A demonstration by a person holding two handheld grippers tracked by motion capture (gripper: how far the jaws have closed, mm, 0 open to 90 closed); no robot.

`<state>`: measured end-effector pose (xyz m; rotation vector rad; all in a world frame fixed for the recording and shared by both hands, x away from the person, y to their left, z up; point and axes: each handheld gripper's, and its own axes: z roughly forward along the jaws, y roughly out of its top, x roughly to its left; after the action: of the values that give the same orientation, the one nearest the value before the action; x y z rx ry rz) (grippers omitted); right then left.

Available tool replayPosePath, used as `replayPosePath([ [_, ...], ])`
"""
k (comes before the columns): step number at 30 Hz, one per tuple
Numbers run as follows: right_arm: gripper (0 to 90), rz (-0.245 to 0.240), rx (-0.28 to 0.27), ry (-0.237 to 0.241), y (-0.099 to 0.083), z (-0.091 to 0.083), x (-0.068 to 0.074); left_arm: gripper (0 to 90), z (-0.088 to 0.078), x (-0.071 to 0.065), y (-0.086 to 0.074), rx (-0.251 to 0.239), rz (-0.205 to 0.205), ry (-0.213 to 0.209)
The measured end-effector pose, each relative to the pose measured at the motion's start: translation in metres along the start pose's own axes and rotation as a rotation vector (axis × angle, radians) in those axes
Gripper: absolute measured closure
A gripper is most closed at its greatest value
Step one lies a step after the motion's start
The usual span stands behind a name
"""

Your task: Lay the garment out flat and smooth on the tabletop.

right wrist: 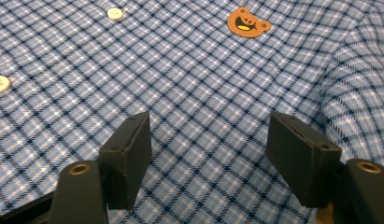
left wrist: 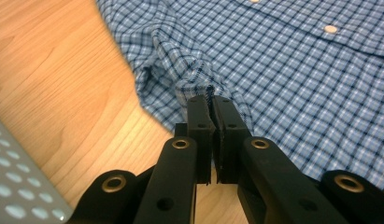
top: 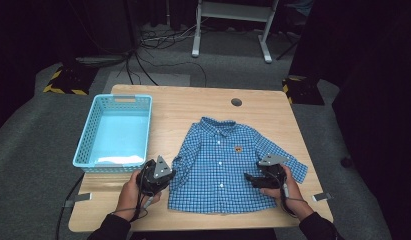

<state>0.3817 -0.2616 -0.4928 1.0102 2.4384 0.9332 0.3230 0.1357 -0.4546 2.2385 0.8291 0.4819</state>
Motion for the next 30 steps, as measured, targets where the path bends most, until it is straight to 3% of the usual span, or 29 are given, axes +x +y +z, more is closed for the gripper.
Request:
replayPosePath([
  [9,31.4,0.028,0.021,0.039,-0.006,-0.006,-0.01,86.7,-0.009,0.006,-0.012,-0.002,-0.034,0.017],
  [30,31.3,0.036,0.01,0.029,-0.013,-0.01,-0.015,86.7,-0.029,0.019,-0.047,-0.001,-0.106,0.057],
])
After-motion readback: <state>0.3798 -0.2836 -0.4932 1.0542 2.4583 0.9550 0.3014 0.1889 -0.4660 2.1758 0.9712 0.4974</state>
